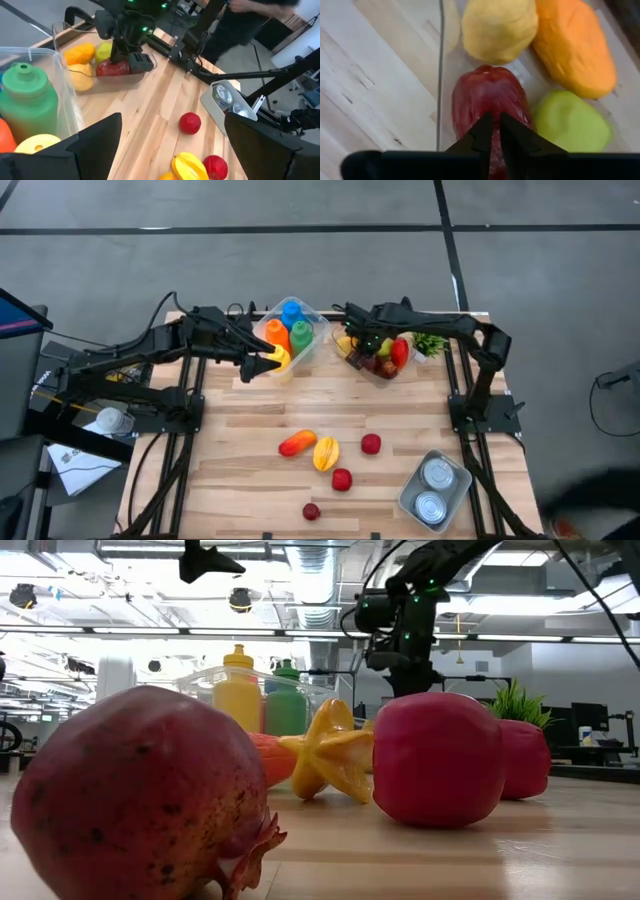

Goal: Pick & Place Food Item
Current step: Put the dark red apple into the right transparent bin, then put the orange mango into the right transparent bin

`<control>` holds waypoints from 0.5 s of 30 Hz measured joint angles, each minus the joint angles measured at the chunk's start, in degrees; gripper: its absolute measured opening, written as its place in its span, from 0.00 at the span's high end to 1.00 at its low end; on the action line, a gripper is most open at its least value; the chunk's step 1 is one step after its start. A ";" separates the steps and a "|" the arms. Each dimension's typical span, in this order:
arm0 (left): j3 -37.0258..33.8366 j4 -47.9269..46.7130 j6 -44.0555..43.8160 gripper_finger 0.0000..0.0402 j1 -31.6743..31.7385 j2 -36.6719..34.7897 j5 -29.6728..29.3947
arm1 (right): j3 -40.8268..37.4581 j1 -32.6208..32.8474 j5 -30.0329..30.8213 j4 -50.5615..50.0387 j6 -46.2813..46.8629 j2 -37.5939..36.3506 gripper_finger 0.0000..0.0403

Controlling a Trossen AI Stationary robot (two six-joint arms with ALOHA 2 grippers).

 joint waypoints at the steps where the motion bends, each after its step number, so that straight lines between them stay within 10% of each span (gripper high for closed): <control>1: -0.14 0.01 0.00 0.15 -0.14 0.00 0.00 | 0.00 0.02 0.00 0.17 -0.26 0.36 0.92; 15: -14.23 2.68 1.11 0.15 -10.61 0.02 -0.41 | 4.06 -0.11 1.64 1.62 -1.50 -9.94 0.97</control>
